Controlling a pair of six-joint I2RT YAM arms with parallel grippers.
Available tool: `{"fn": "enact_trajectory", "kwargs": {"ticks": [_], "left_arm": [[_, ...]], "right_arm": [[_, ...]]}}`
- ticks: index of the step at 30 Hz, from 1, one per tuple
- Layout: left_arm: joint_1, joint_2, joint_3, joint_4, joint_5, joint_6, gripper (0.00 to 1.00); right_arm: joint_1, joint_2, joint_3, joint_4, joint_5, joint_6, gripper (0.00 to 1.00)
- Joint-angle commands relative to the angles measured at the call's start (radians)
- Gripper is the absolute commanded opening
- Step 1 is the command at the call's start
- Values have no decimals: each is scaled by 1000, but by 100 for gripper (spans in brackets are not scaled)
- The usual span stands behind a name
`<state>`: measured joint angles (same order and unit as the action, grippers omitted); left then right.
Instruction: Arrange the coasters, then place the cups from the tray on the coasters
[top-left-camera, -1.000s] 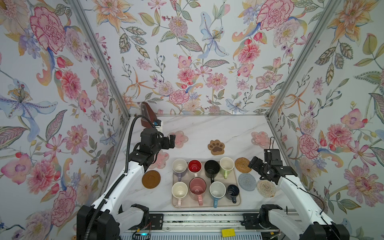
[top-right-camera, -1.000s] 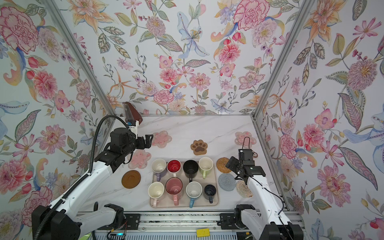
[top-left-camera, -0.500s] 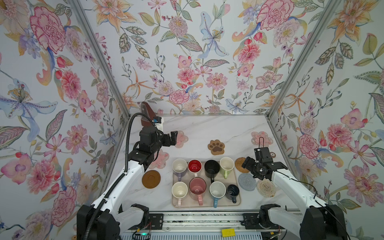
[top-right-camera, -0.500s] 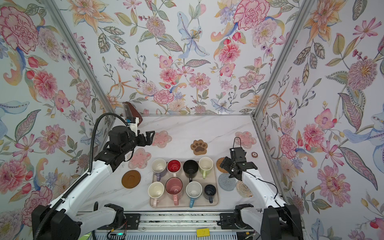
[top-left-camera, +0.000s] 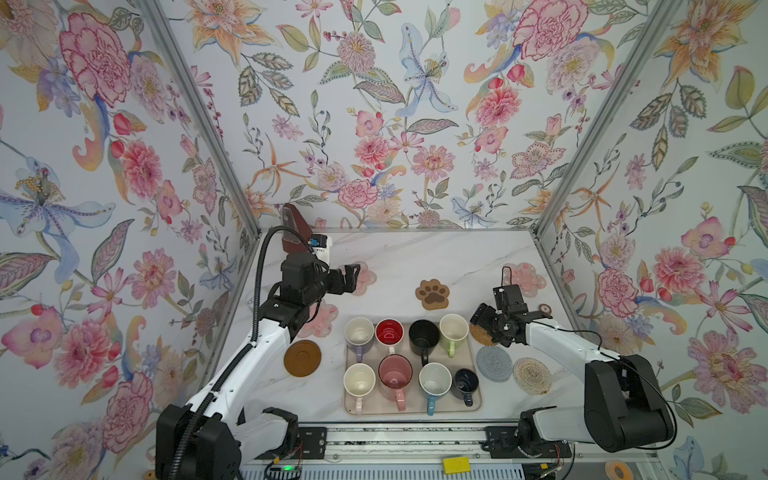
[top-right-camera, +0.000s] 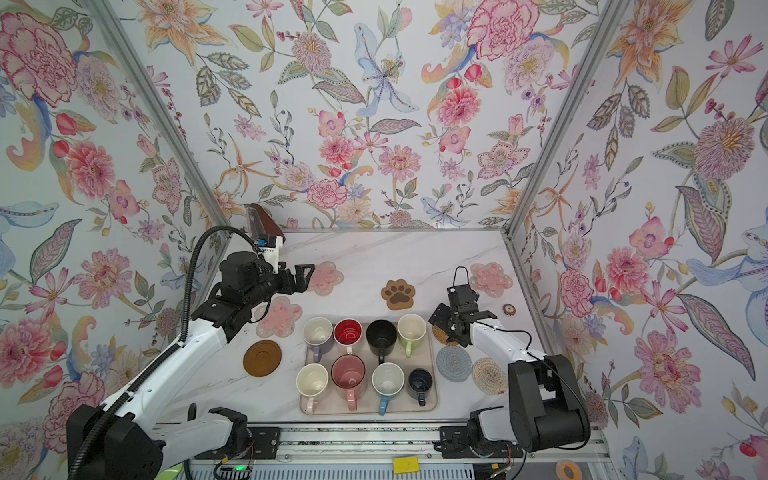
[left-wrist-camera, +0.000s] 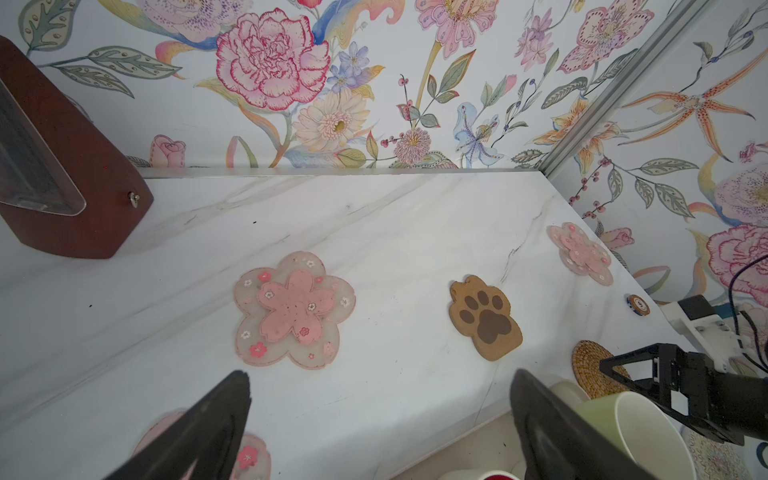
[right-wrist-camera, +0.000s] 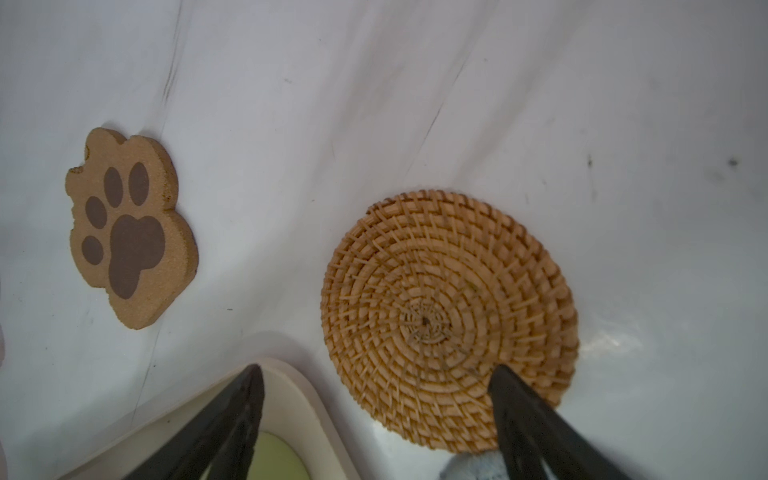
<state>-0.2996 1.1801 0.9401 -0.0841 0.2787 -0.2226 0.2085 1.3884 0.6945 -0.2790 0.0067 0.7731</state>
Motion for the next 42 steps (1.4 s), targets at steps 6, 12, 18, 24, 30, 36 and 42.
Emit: {"fn": "enact_trajectory", "kwargs": {"ticks": [6,12,18,24,30,36,42], "left_arm": [[-29,4,-4,-5,63,43,99],[-62,7,-6,-3,68,55,99],[-70,14,-1,1,67,39,99],[-72,31,23,3,79,26,99],[-90,70,60,-4,97,16,99],[-123,101,83,-15,85,29,99],[-125,97,50,24,73,18,99]], "right_arm": [[6,86,10,71,22,31,87],[-2,170,66,92,44,16,87],[-38,267,144,128,50,-19,87],[-74,395,263,145,31,-63,87],[-98,521,385,149,12,-89,87],[-122,579,467,141,10,-108,87],[-155,632,533,123,9,-131,87]]}}
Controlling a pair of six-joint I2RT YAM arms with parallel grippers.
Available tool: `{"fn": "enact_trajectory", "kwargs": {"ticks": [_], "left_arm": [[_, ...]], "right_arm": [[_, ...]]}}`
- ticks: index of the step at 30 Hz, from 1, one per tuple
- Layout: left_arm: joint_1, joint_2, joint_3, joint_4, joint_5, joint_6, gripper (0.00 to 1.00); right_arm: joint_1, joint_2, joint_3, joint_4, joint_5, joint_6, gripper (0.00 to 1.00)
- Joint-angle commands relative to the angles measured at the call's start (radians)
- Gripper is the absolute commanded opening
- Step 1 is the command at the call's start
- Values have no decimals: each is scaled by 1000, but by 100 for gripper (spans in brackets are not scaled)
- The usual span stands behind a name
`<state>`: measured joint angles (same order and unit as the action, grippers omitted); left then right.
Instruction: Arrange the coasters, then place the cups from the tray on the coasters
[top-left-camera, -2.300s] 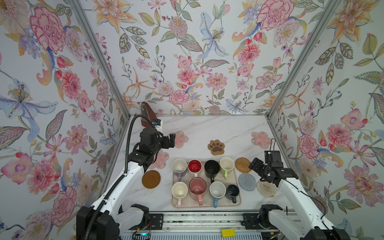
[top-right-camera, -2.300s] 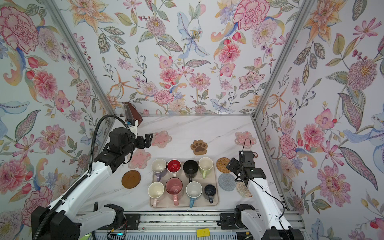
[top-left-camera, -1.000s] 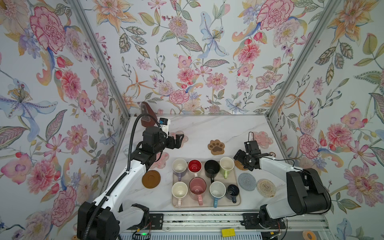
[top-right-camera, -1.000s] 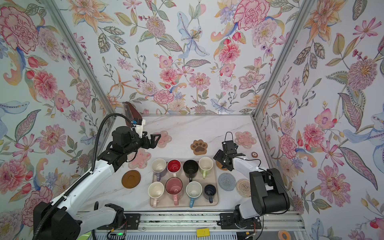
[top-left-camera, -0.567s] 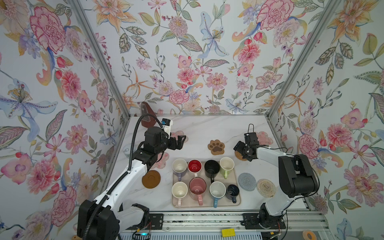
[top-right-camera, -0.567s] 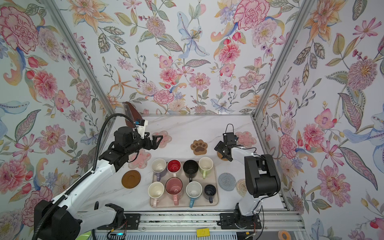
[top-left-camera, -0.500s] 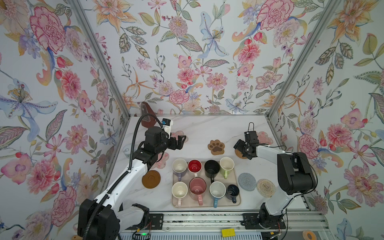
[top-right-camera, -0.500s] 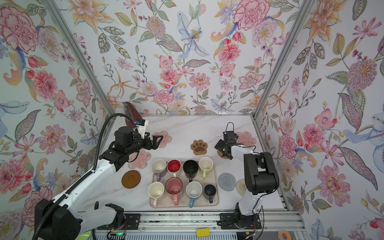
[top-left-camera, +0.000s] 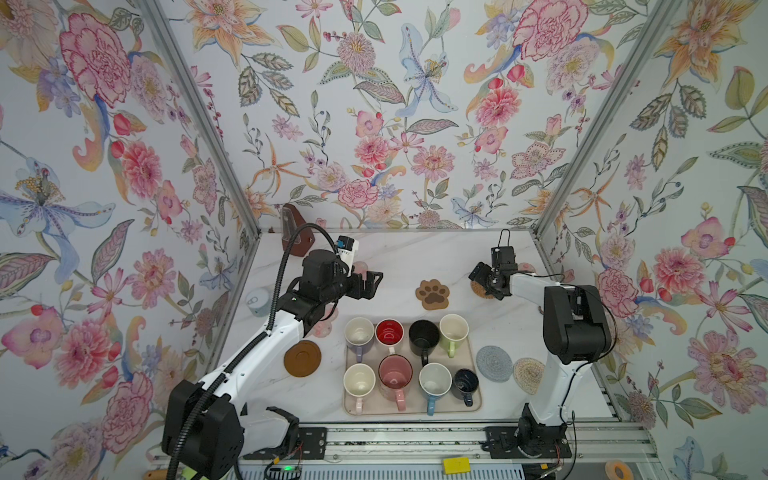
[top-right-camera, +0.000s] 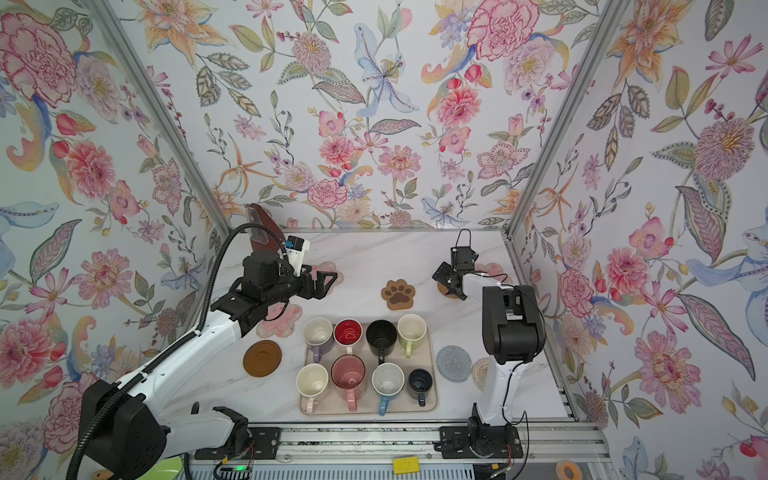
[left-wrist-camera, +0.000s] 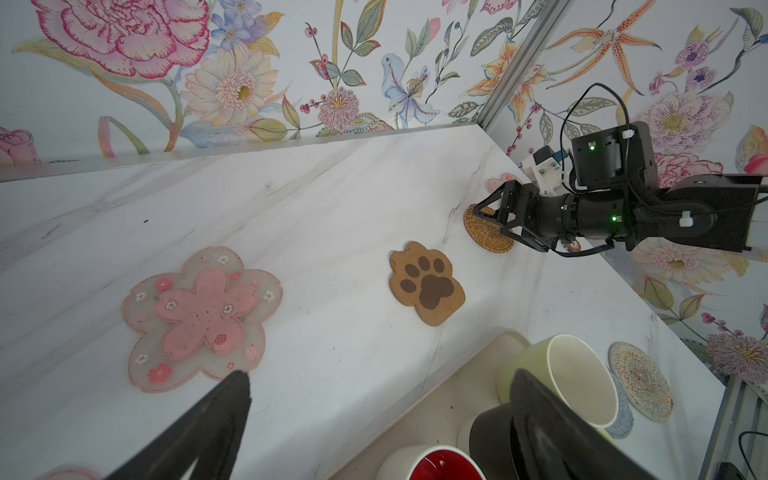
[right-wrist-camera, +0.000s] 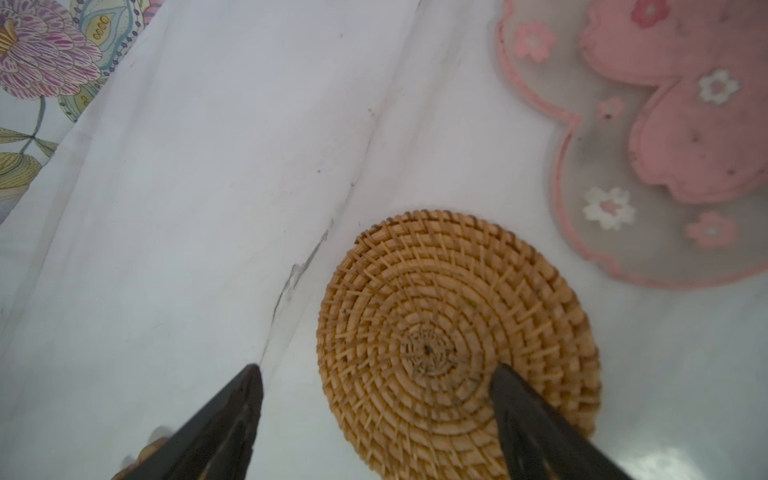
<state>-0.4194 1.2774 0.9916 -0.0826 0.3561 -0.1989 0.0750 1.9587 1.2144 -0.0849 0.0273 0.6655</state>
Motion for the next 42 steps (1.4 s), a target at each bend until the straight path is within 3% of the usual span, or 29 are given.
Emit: {"fn": "enact_trajectory", "kwargs": {"ticks": [1,14,19,25,36,42], "left_arm": [[-6,-2,-5,25,-5,-7,99],[-7,-29,-23,24,-35,15,99],[-7,-34,-32,33,-38,16,99],[-8,-33,-39,37,-38,27,99],[-8,-68,-53,46,-38,45,99],[-7,-80,-56,47,-51,49,99]], "right_arm": [[-25,69,23,-74,-15,-28,87],[-26,142,139,-120,-26,-53,87],[-26,90,164,-149,-31,-71,87],[-16,-84,99,-187,-26,-87,89],[42,-503,-269,-258,41,-36,93],[49,-642,-407,-255,73,-3,95]]}}
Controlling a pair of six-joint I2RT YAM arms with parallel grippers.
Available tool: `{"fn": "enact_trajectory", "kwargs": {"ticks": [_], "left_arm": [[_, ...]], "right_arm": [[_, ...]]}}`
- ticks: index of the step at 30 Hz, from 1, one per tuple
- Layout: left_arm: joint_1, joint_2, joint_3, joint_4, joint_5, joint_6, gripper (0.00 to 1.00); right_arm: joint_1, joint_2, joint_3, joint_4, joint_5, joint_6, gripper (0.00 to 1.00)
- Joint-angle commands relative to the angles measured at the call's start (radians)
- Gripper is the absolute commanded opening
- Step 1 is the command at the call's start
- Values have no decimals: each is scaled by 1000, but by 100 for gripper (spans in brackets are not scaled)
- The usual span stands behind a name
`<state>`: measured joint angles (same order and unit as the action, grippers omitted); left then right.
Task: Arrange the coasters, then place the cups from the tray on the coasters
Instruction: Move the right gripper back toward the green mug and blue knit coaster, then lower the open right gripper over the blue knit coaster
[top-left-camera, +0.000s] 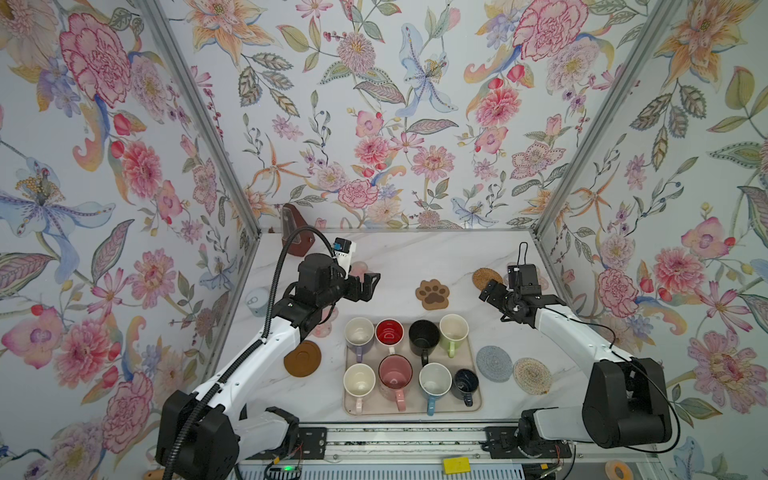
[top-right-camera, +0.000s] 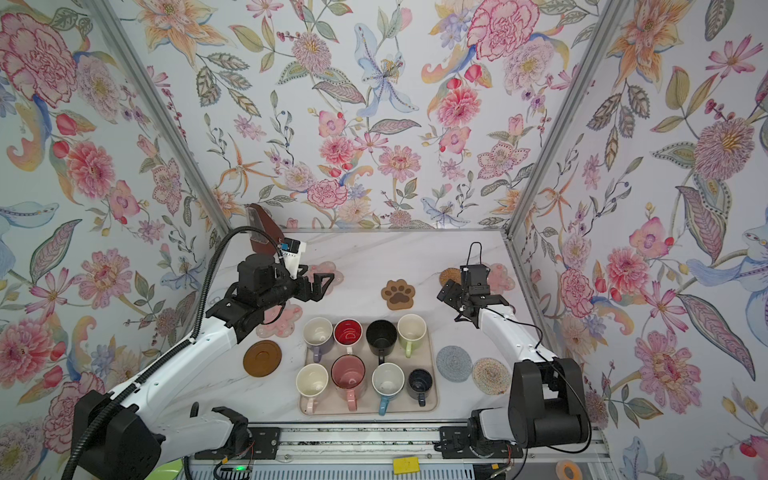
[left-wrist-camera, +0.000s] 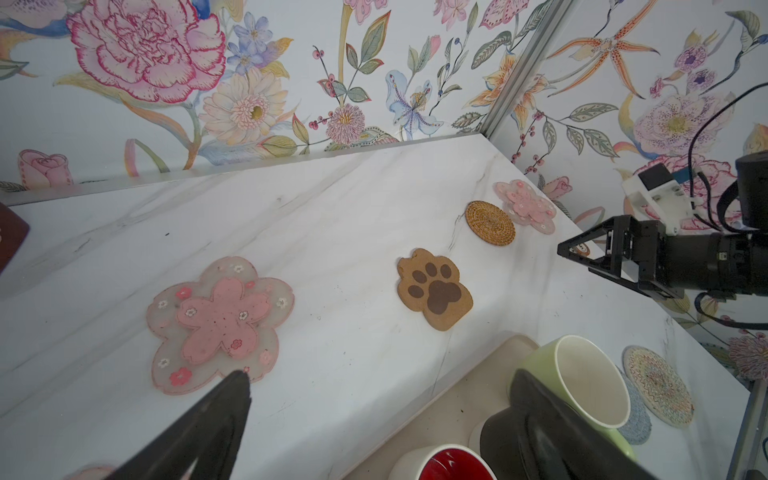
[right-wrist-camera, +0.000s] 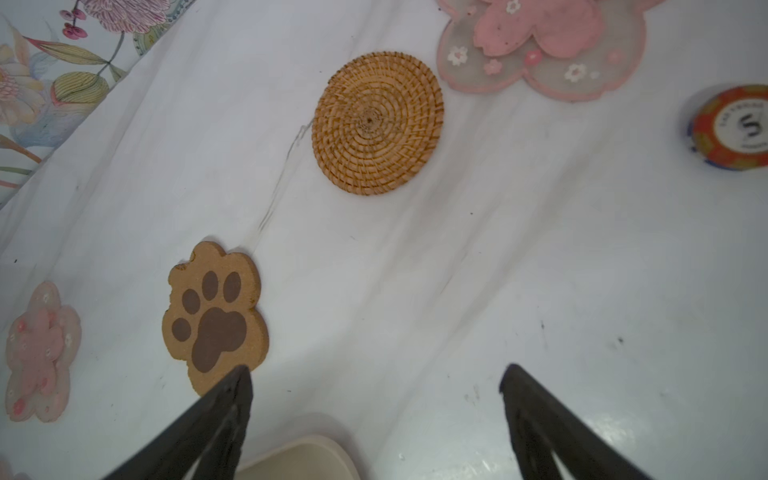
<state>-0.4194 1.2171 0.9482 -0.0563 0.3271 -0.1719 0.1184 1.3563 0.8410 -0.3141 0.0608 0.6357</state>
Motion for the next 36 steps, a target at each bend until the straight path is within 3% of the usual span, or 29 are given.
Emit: {"fn": "enact_trajectory", "kwargs": {"ticks": [1,8,20,36], "left_arm": [[-6,-21,-11,19,-19,19,99],[-8,-34,6,14,-7,0,99],[-9,-55,43,-17,-101,-48,99],[-12,-51,-11,19,-70,-51,99]], "right_arm": [[6,-49,-40,-24,41,26,96],[27,-81,-62,-44,59,23,98],[66,-147,-75,-108,51,29,99],[206,-428,-285,-359,43,306,99]]}}
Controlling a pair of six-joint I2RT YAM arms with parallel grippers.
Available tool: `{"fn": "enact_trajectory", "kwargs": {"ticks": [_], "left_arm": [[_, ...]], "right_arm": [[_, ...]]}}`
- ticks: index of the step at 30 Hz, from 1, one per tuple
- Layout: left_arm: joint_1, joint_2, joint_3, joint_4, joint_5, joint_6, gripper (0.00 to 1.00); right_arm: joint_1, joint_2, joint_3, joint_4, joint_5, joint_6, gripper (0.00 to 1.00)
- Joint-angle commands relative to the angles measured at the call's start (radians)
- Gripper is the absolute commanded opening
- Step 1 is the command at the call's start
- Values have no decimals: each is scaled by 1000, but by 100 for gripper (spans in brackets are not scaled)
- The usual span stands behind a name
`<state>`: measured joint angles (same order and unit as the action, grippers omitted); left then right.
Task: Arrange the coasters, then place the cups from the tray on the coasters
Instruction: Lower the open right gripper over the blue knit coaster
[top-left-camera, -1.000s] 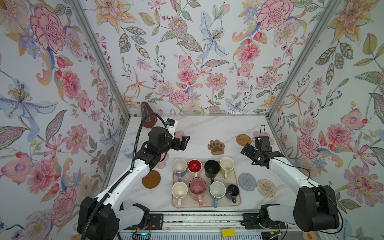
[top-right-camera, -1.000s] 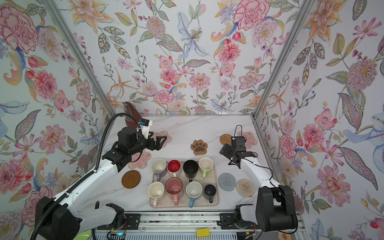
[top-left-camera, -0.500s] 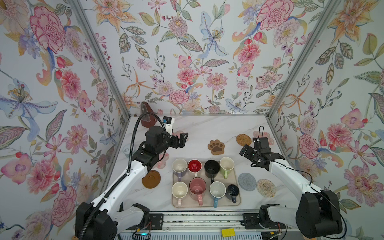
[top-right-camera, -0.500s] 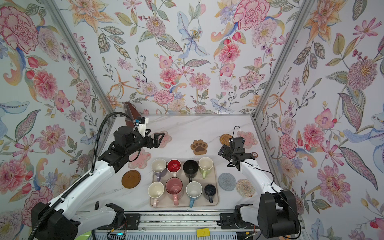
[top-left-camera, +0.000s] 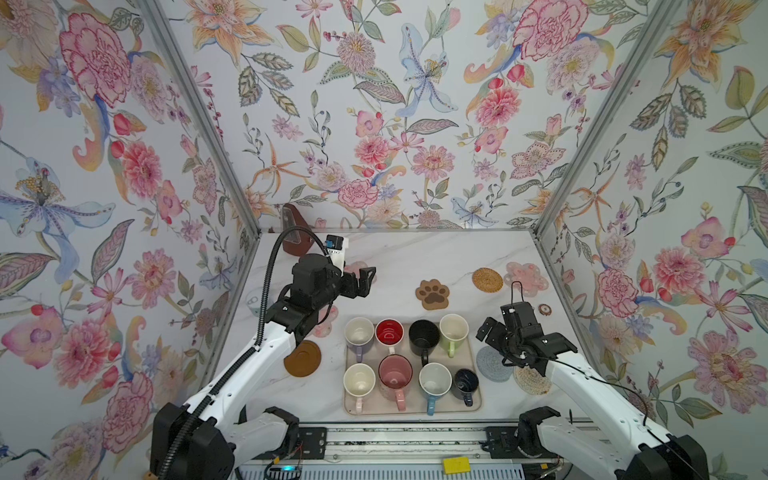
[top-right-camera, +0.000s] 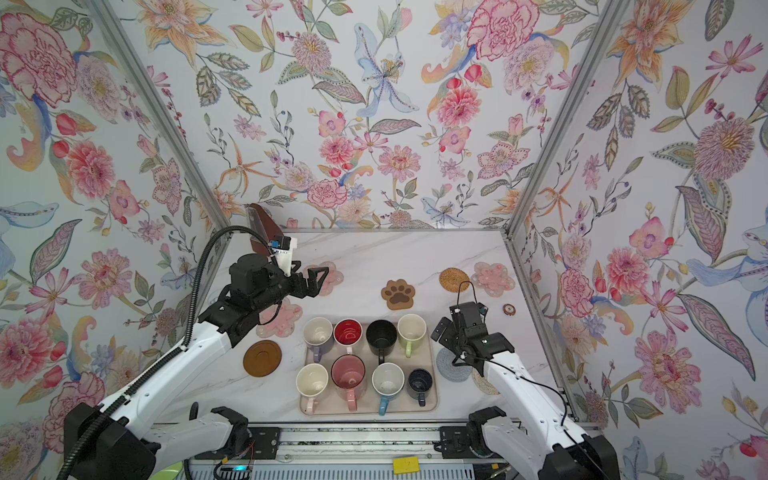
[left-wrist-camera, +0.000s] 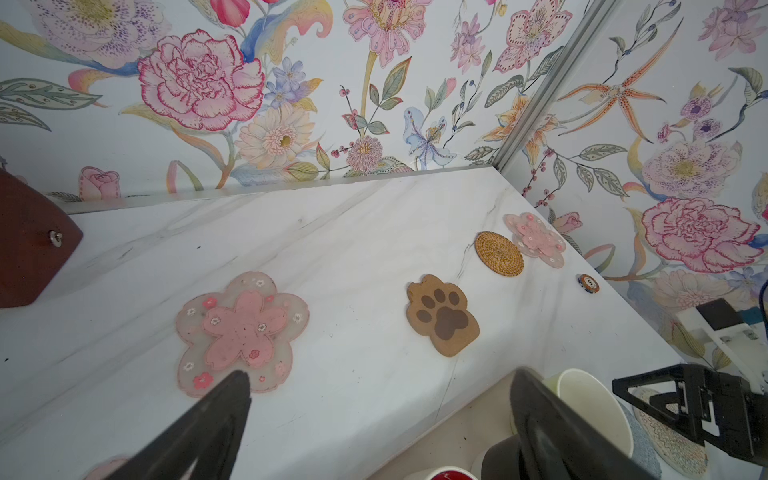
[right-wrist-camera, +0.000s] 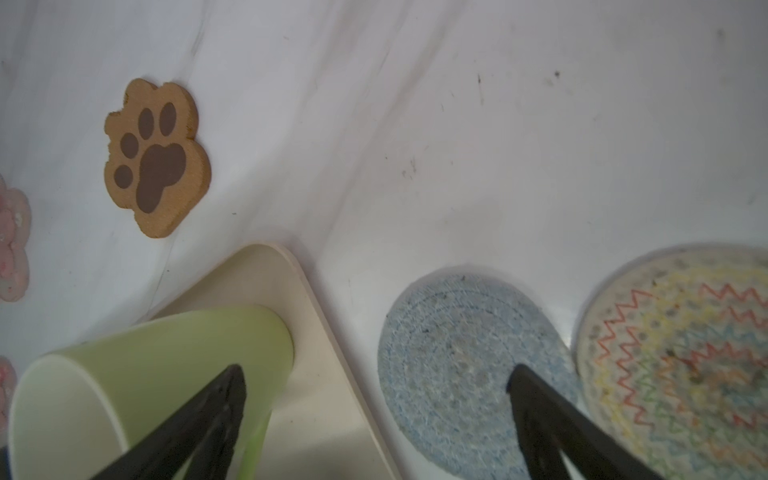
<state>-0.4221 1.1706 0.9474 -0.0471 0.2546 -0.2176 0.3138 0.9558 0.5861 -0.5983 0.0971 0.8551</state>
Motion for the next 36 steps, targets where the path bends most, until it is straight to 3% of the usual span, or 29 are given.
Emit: {"fn": "enact_trajectory", "kwargs": {"ticks": [1,19,36], "left_arm": [[-9,-2,-7,7,9,-2,99],[-9,-25,-14,1,-2,21,99],[-11,-13,-10,1,-2,23,99]], "right_arm": [[14,-37,-41,-80,-1,100,99],[21,22,-114,51,-14,170,99],[13,143,-139,230,47,189,99]]}}
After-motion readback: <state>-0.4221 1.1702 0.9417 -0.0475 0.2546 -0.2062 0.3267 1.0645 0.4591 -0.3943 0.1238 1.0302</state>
